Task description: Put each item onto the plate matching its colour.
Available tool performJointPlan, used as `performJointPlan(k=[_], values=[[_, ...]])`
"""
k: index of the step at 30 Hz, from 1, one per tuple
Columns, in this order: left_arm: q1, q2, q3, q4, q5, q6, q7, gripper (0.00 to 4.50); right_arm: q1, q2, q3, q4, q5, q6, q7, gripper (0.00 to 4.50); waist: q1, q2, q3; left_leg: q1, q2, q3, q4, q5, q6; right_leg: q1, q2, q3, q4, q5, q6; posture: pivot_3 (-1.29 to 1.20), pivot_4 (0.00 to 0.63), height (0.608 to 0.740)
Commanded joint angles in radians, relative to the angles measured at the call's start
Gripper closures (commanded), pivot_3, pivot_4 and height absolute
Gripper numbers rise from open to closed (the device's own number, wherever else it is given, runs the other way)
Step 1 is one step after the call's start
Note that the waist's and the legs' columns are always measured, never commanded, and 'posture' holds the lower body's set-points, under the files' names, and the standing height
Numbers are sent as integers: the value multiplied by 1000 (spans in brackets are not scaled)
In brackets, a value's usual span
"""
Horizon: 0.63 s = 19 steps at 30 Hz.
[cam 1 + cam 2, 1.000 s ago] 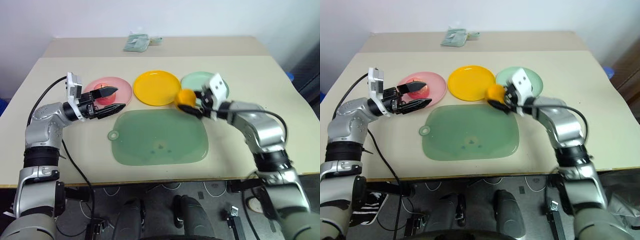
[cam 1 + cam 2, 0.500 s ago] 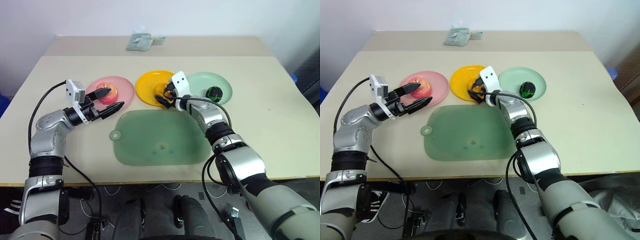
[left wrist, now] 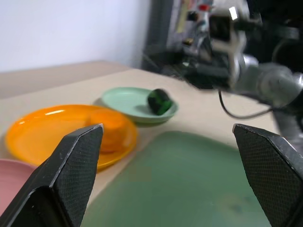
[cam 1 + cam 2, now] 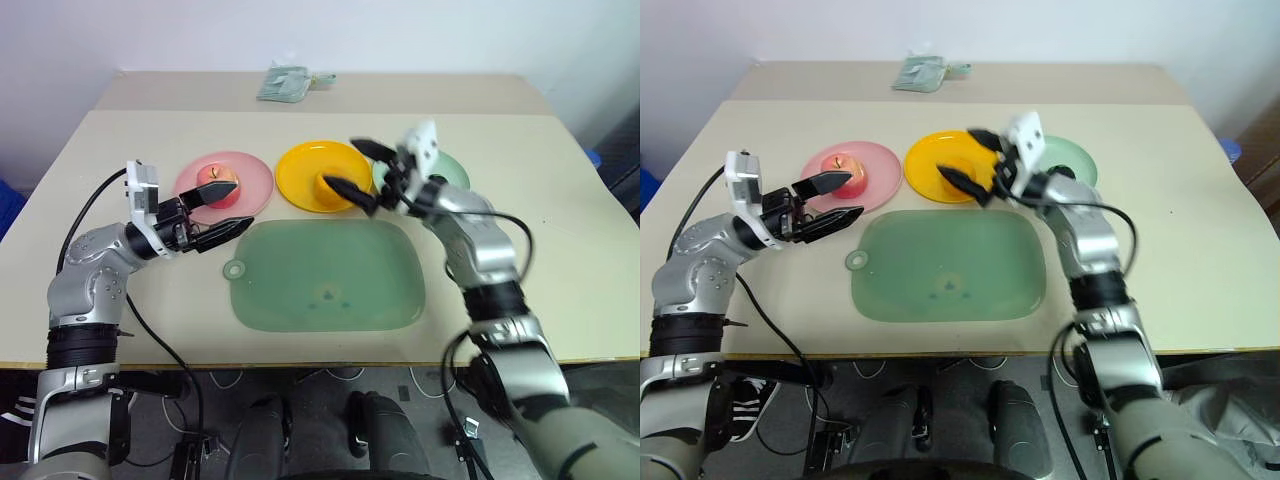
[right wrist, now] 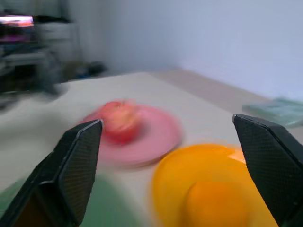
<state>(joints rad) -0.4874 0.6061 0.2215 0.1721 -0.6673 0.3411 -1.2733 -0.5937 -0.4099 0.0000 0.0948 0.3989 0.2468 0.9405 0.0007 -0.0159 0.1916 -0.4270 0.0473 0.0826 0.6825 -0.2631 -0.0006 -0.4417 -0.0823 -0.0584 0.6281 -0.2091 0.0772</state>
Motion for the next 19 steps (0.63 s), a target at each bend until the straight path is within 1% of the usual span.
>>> performJointPlan(k=[1, 2, 4, 7, 12, 15, 19], values=[[-6, 35, 20, -34, -39, 30, -40, 0, 114, -135, -55, -241, 90, 89, 91, 33, -6, 0, 0, 1, 0, 1, 0, 0, 0, 0, 0, 0, 0, 0, 0, 0, 150, 740], [-3, 44, 16, -31, -41, 41, -55, 0, 158, -185, -77, -275, 118, 125, 116, 33, -9, 0, 0, 1, 0, 1, 1, 0, 0, 0, 1, 0, 0, 0, 0, 0, 150, 740], [-3, 57, 4, -24, -34, 52, -72, 0, 241, -265, -125, -326, 140, 132, 152, 33, -13, 0, 0, 3, 1, 0, 1, 1, -1, 0, 2, 0, 1, -2, -3, 0, 150, 740], [-3, 65, -5, -18, -40, 84, -87, 0, 354, -359, -195, -374, 170, 149, 193, 33, -14, 0, 0, 5, 1, 0, 0, 1, -2, 1, 3, 0, 2, -2, -5, 0, 150, 740], [16, 68, -14, 1, -34, 107, -133, 0, 457, -393, -260, -446, 177, 169, 135, 33, -12, 0, 0, 5, 1, 0, 0, 1, -1, 1, 3, 1, 1, -2, -5, 0, 150, 740], [12, 50, -28, 32, -9, 82, -145, 0, 487, -386, -263, -470, 162, 179, 85, 33, -10, 0, 0, 5, 1, 0, 0, 1, -1, 1, 3, 1, 1, -2, -5, 0, 150, 740], [4, 16, -42, 11, -15, 98, -122, 0, 525, -400, -284, -497, 164, 188, 64, 33, -2, 0, 0, 3, 1, 0, 1, 1, -1, 1, 2, 1, 0, -3, -5, 0, 150, 740]])
